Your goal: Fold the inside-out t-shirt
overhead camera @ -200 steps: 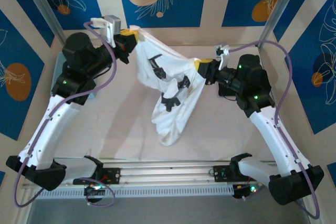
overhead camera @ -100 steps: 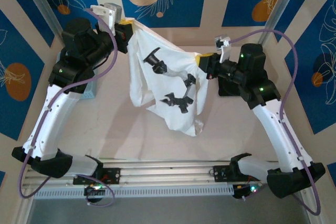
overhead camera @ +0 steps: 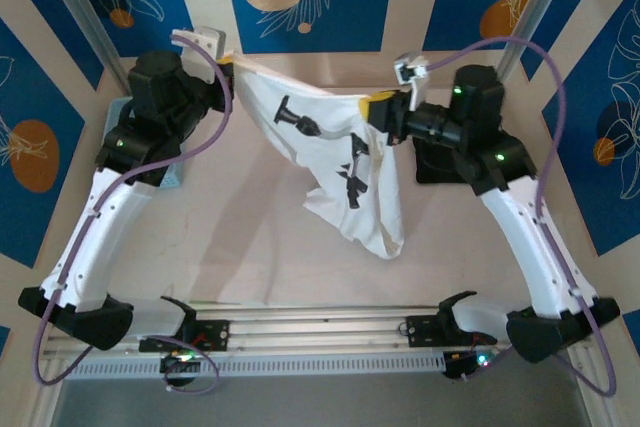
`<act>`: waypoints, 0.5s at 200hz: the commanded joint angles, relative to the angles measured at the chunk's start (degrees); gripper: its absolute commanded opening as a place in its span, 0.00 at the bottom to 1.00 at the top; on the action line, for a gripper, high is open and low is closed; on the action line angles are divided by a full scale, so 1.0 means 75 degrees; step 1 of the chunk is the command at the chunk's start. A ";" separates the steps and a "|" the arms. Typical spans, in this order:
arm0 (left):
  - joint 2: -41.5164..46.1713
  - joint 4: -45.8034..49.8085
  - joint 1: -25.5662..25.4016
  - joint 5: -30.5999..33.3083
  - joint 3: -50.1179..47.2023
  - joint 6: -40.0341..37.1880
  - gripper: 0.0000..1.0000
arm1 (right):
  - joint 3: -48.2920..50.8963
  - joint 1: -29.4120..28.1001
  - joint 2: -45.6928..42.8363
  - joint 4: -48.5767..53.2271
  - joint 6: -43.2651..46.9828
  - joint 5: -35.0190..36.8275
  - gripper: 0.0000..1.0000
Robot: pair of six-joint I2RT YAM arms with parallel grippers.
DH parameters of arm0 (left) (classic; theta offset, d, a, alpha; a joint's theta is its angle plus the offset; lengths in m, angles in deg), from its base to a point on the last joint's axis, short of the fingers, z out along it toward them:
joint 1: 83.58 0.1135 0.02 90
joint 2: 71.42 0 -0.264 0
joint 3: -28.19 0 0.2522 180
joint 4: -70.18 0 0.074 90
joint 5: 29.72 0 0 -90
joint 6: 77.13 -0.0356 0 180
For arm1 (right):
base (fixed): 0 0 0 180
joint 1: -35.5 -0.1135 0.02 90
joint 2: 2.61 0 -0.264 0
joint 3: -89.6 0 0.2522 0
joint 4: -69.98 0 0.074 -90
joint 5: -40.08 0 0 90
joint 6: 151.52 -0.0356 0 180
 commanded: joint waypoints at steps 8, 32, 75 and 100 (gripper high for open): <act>0.0401 -0.0093 0.0576 0.1599 -0.1463 -0.0345 0.00 | 0.0763 -0.0905 0.1370 -0.0010 -0.0096 -0.0437 0.09; 0.0852 -0.0130 0.0803 0.1490 -0.2971 -0.0045 0.00 | 0.0528 -0.1379 0.2908 0.0696 0.0321 -0.0008 0.18; 0.1564 -0.0058 0.0950 0.1227 -0.4609 0.0318 0.00 | 0.1193 -0.1761 0.3118 0.1158 0.0987 0.2501 0.42; 0.1680 -0.0032 0.1006 0.1198 -0.4764 0.0412 0.00 | 0.2234 -0.2038 0.2739 0.1150 0.0955 0.3376 0.50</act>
